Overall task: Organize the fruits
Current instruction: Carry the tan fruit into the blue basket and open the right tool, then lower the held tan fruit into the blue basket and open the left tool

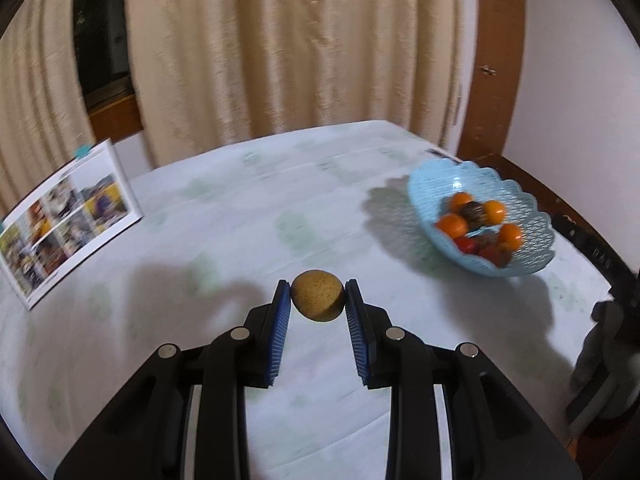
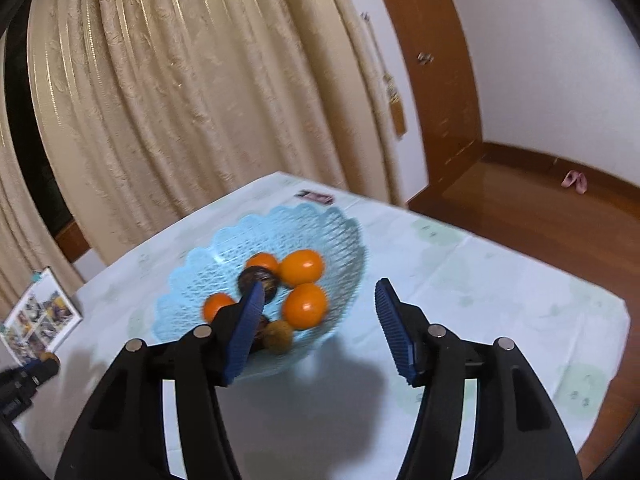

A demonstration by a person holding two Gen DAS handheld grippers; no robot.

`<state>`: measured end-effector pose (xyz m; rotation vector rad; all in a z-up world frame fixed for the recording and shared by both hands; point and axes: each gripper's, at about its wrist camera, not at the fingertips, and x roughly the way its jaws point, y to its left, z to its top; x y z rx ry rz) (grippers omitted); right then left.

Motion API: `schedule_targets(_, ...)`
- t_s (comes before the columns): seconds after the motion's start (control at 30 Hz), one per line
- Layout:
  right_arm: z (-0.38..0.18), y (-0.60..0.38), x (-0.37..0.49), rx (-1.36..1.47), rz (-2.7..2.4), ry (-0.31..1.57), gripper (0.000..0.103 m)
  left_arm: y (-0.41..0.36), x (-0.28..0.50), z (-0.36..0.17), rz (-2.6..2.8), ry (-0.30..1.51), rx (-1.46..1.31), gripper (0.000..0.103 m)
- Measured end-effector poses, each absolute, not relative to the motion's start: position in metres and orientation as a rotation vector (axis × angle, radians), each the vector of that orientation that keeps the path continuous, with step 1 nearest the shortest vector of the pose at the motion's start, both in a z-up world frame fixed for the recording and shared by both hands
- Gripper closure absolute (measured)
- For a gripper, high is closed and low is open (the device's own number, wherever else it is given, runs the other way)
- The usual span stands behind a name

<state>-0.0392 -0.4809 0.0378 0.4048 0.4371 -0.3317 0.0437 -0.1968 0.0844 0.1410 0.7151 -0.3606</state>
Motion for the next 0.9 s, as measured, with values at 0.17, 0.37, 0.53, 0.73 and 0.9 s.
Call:
schedule_targets(0.17,0.035,-0.482,-0.046,0.386,-0.363,0.4,0.036,-0.235,0.052,0.091,-0.416,0.692,0.166,0.075)
schedule_targets(0.37,0.028,-0.49,-0.05,0.41,-0.387,0.382,0.036,-0.287,0.061,0.097,-0.491,0.668,0.196,0.075)
schedule_targets(0.53,0.025,-0.498,-0.053,0.455,-0.391,0.37,0.036,-0.325,0.064,0.098,-0.548,0.657,0.226,0.075)
schedule_targets(0.73,0.022,-0.504,-0.055,0.499,-0.39,0.373,0.035,-0.361,0.071,0.086,-0.583,0.673,0.252,0.075)
schedule_targets(0.9,0.02,-0.506,-0.055,0.516,-0.388,0.381,0.035,-0.374,0.075,0.076,-0.598,0.683,0.259,0.073)
